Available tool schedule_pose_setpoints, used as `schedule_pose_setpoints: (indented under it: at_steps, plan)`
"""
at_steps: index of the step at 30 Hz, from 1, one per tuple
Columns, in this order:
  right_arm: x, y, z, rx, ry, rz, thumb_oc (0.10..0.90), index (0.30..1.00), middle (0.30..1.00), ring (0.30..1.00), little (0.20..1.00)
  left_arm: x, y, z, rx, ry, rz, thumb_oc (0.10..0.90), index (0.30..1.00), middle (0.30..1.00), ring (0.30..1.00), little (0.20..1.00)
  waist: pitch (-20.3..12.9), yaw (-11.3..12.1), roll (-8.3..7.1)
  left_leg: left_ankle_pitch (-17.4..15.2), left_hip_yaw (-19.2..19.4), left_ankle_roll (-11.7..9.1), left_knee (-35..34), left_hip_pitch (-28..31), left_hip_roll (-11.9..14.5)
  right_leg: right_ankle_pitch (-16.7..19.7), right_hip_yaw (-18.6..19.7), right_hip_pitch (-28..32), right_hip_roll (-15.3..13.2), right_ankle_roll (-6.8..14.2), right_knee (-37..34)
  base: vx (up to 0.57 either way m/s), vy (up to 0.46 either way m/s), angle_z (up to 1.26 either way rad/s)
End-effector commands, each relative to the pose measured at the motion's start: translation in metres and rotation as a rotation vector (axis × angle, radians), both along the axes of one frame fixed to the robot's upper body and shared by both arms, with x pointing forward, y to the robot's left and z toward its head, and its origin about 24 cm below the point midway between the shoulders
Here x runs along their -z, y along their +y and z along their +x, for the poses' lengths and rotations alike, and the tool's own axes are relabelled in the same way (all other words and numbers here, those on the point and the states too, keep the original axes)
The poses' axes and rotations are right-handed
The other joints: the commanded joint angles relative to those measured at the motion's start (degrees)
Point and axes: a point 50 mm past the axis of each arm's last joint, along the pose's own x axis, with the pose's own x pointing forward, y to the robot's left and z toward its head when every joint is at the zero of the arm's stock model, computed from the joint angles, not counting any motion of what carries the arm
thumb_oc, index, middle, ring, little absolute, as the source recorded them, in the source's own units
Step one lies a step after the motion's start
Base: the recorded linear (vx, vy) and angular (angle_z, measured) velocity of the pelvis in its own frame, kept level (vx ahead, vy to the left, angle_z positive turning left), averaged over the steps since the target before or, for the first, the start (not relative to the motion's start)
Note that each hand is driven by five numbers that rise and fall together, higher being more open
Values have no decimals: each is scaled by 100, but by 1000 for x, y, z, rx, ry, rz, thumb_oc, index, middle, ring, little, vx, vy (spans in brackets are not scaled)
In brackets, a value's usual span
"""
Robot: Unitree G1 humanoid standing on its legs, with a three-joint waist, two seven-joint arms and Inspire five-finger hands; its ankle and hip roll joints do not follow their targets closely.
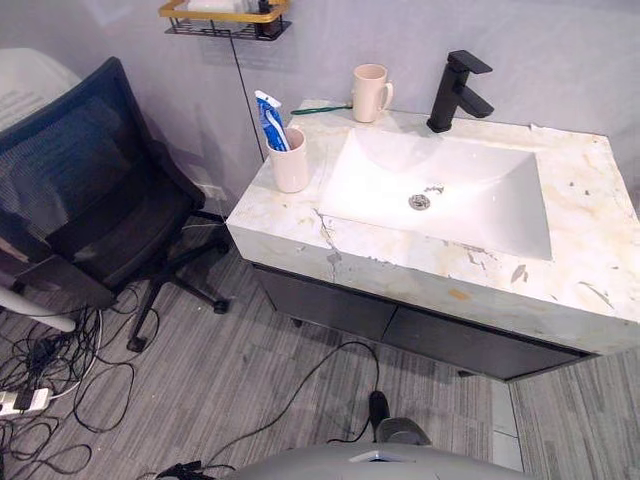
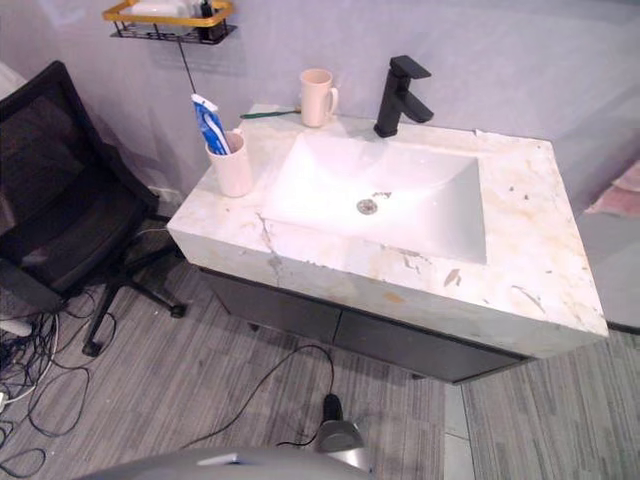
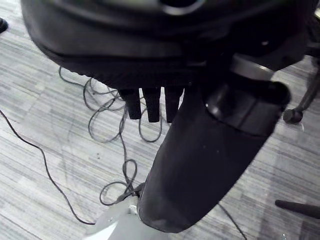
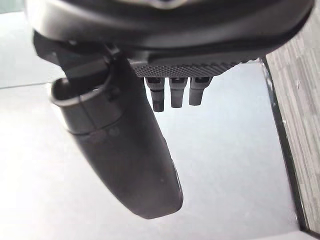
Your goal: Organize the bathroom.
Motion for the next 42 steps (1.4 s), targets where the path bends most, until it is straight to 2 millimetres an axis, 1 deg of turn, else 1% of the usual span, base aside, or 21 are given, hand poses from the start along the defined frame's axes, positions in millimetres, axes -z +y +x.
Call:
schedule_pose_setpoints:
  at_steps: [1, 4, 5, 6, 7, 8, 10, 11, 12, 13, 14, 16, 18, 21, 22, 23, 25, 29, 30, 35, 42]
  plan:
    - [-36, -2, 2, 14, -36, -189, 800, 900, 900, 900, 900, -12, 34, 7, 13, -8, 93, 800, 900, 900, 900, 900, -61, 133, -393, -765, 48, -67, 591, -48, 153, -536, -61, -236, -134, 194, 537, 14, 15, -16]
    - [-18, -3, -11, 41, -43, -125, 800, 900, 900, 900, 900, -12, 33, 9, 33, -1, 93, 800, 900, 900, 900, 900, -76, 37, -369, -870, 92, -62, 683, -17, 175, -579, -4, -226, -101, 190, 553, 11, -7, -9]
    - [0, -2, -20, 50, -65, -68, 800, 900, 900, 900, 900, -12, 34, 10, 39, -4, 96, 800, 900, 900, 900, 900, -105, -43, -359, -951, 123, -63, 790, 17, 189, -575, 70, -262, -82, 172, 563, -5, -42, -5]
    - [5, -2, -22, 50, -68, -56, 800, 900, 900, 900, 900, -12, 35, 10, 37, -3, 98, 800, 900, 900, 900, 900, -116, -63, -359, -993, 132, -69, 848, 38, 197, -584, 92, -271, -76, 157, 576, -7, -64, -9]
    - [14, -1, -26, 50, -74, -26, 800, 900, 900, 900, 900, -12, 36, 10, 40, -1, 102, 800, 900, 900, 900, 900, -133, -94, -352, -1027, 132, -102, 1024, 55, 230, -618, 136, -276, -42, 110, 604, -4, -77, -17]
    - [22, 0, -28, 47, -76, -4, 800, 900, 900, 900, 900, -12, 36, 10, 44, 3, 107, 800, 900, 900, 900, 900, -141, -111, -338, -931, 86, -193, 1381, 7, 315, -671, 186, -267, 42, 18, 634, 0, -131, -21]
    - [35, 4, -28, 33, -83, 34, 800, 900, 900, 900, 900, -12, 34, 12, 58, 6, 114, 800, 900, 900, 900, 900, -135, -109, -312, -429, -209, -429, 2279, -180, 498, -760, 360, -224, 263, -210, 695, 1, -152, -27]
    - [43, 7, -24, 12, -80, 56, 800, 900, 900, 900, 900, -11, 32, 13, 60, 6, 116, 800, 900, 900, 900, 900, -103, -86, -306, 56, -566, -583, 2977, -482, 590, -788, 499, -172, 422, -381, 736, -15, -139, -44]
    - [49, 11, -19, -5, -77, 74, 800, 900, 900, 900, 900, -11, 31, 16, 49, 0, 111, 800, 900, 900, 900, 900, -46, -52, -334, 400, -962, -627, 3562, -903, 606, -748, 645, -148, 516, -499, 760, -28, -106, -74]
    - [58, 17, -7, -38, -78, 93, 800, 900, 900, 900, 900, -9, 28, 19, 35, 5, 100, 800, 900, 900, 900, 900, 50, 10, -428, 243, -1530, -385, 4493, -1538, 330, -702, 908, -120, 522, -611, 855, -19, 24, -93]
    - [64, 24, 4, -57, -82, 103, 800, 900, 900, 900, 900, -8, 24, 23, 55, 13, 90, 800, 900, 900, 900, 900, 147, 50, -427, 110, -1716, -207, 4518, -1945, 236, -748, 1129, 16, 562, -645, 892, 26, 170, -119]
    - [74, 32, 14, -80, -75, 111, 800, 900, 900, 900, 900, -8, 21, 30, 80, 8, 82, 800, 900, 900, 900, 900, 198, 43, -365, -90, -1713, -68, 3251, -1807, 269, -782, 1293, 116, 576, -507, 805, 72, 272, -108]
    - [81, 38, 21, -90, -74, 120, 800, 900, 900, 900, 900, -9, 20, 37, 102, -3, 82, 800, 900, 900, 900, 900, 226, 63, -296, -401, -1725, 51, 1878, -1246, 167, -820, 1325, 132, 462, -329, 746, 80, 283, -109]
    - [91, 47, 22, -63, -76, 144, 800, 900, 900, 900, 900, -11, 22, 46, 121, -27, 92, 800, 900, 900, 900, 900, 213, -22, -154, -351, -1600, -61, 1051, -791, 217, -856, 1190, 13, 289, -158, 885, 23, 177, -71]
    - [91, 47, 22, -63, -76, 144, 800, 900, 900, 900, 900, -11, 22, 46, 121, -27, 92, 800, 900, 900, 900, 900, 213, -22, -154, -351, -1600, -61, 1051, -791, 217, -856, 1190, 13, 289, -158, 885, 36, 96, -16]
    - [100, 51, 15, -56, -70, 161, 800, 900, 900, 900, 900, -13, 27, 48, 103, -40, 111, 800, 900, 900, 900, 900, 168, -78, -96, -303, -1553, -91, 811, -652, 163, -786, 1180, -89, 182, -14, 916, 32, 72, -10]
    - [104, 52, 11, -69, -63, 163, 800, 900, 900, 900, 900, -14, 30, 45, 87, -40, 120, 800, 900, 900, 900, 900, 164, -89, -85, -330, -1538, -62, 765, -610, 131, -770, 1210, -158, 138, 43, 953, 24, 49, -2]
    - [108, 58, 17, -133, -44, 173, 800, 900, 900, 900, 900, -15, 37, 36, 32, -37, 134, 800, 900, 900, 900, 900, 151, -79, -24, -330, -1475, -34, 540, -535, 105, -736, 1179, -289, 53, 168, 949, -7, 17, 1]
    - [109, 59, 18, -140, -40, 179, 800, 900, 900, 900, 900, -15, 38, 31, 26, -35, 135, 800, 900, 900, 900, 900, 128, -62, -29, -322, -1439, -25, 484, -508, 113, -730, 1164, -279, 45, 179, 904, 23, -17, -10]
    - [108, 58, 19, -163, -10, 171, 800, 900, 900, 900, 900, -15, 35, 32, 44, -44, 126, 800, 900, 900, 900, 900, 81, 6, -74, -336, -1397, -48, 493, -497, 157, -754, 1127, -208, 47, 173, 828, 36, -30, 0]
    - [98, 56, 30, -236, 40, 141, 800, 900, 900, 900, 900, -10, 27, 23, 90, -12, 102, 800, 900, 900, 900, 900, 23, 132, -134, -386, -1467, -102, 489, -499, 188, -737, 1045, -100, -7, 175, 621, 35, -10, 18]
